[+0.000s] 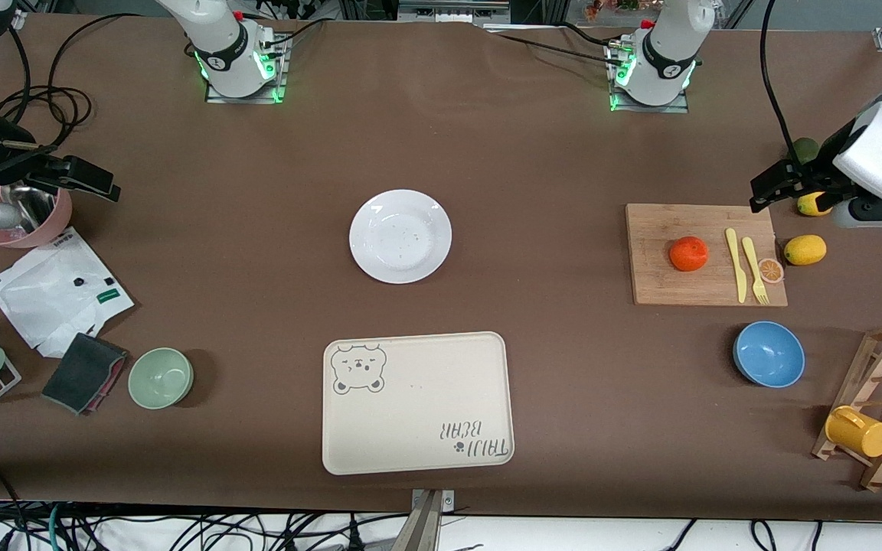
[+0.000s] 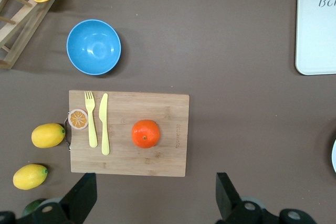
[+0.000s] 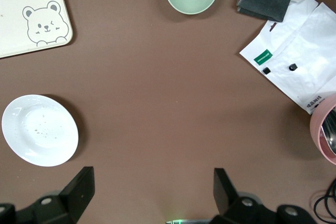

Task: Place orange and plate with both arms
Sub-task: 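Move the left gripper toward the orange on the wooden board, then lower the left gripper onto the orange and close it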

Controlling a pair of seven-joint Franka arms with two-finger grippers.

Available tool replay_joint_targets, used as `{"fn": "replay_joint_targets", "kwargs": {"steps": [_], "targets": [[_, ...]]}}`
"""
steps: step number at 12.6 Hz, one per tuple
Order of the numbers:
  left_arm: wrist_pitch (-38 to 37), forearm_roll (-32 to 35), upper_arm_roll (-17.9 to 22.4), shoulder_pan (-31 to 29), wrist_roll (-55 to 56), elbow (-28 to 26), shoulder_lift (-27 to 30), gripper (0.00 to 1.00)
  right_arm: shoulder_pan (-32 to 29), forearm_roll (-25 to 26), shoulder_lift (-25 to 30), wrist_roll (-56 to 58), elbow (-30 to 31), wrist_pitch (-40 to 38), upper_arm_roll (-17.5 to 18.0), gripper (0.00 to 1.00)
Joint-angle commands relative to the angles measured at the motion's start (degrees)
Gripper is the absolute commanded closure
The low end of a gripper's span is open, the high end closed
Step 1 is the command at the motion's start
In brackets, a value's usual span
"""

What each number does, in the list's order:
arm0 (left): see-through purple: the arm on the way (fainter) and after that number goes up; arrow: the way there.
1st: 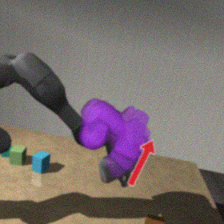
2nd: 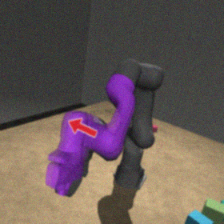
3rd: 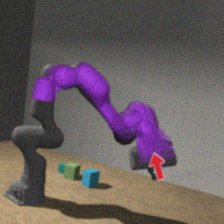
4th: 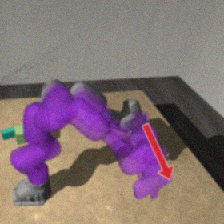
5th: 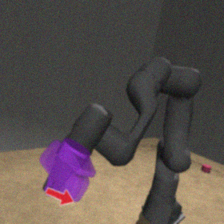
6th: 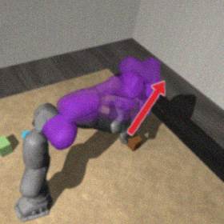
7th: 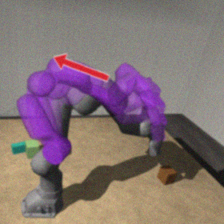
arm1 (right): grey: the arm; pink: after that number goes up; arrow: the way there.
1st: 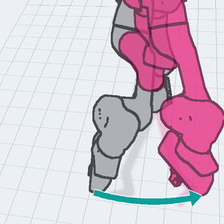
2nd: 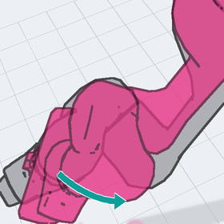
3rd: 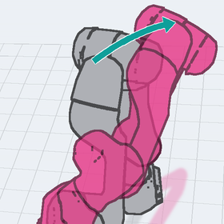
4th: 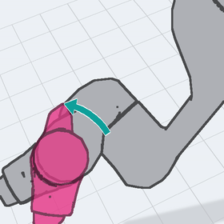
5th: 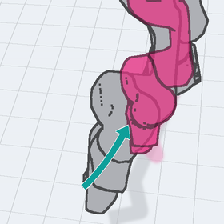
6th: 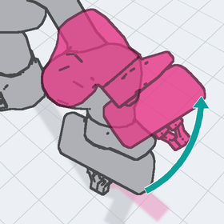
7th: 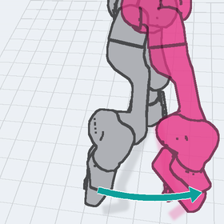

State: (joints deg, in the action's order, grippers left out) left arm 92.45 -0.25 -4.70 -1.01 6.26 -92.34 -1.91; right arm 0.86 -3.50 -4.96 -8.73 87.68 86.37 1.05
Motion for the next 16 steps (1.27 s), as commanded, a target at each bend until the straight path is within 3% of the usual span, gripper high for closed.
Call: {"fn": "replay_joint_targets", "kwargs": {"steps": [1,8,10,12,16], "targets": [[-0.16,1.04,0.04,-0.83,-1.33,0.67,-1.78,0.00,-0.07,-0.19,0.21,-0.76,-0.06,0.12,0.27,0.00],[0.10,1.31,-0.04,-1.54,-1.60,-4.41,-5.12,0.00,-0.07,-0.27,0.30,-0.85,-0.06,-0.06,0.27,0.00],[5.60,2.00,-0.31,-1.45,-1.51,-10.45,-4.86,0.00,-0.07,-0.27,0.30,-0.85,-0.06,-0.06,0.27,0.00],[12.81,7.78,-0.83,-0.75,-1.34,-17.23,-4.51,0.00,-0.07,-0.27,0.30,-0.85,-0.06,-0.06,0.27,0.00],[24.59,8.16,-1.98,-1.54,-0.99,-28.65,-3.46,0.00,-0.07,-0.27,0.30,-0.85,-0.06,-0.06,0.27,0.00]]}}
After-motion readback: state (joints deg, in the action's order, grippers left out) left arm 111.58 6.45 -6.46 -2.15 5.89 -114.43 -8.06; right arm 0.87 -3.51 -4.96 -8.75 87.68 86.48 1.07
